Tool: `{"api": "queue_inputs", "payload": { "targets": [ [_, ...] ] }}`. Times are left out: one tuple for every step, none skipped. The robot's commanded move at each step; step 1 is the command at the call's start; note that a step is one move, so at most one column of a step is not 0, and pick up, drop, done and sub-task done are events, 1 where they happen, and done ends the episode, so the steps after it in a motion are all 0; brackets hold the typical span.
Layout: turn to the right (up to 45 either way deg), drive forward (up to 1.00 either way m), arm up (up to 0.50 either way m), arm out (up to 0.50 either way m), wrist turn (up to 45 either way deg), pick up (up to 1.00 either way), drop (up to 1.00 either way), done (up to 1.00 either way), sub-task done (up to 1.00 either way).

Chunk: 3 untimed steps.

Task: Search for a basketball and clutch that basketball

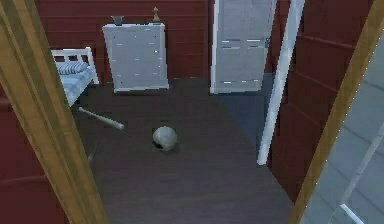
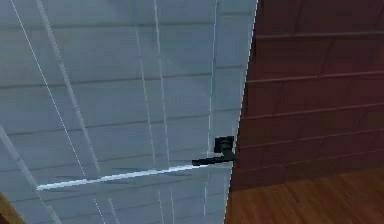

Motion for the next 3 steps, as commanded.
{"api": "queue_inputs", "payload": {
  "targets": [
    [-12.0,0.0,0.0,0.0,0.0,0.0,0.0,0.0,0.0],
    [0.0,0.25,0.0,0.0,0.0,0.0,0.0,0.0,0.0],
    [0.0,0.6,0.0,0.0,0.0,0.0,0.0,0.0,0.0]
  ]
}}
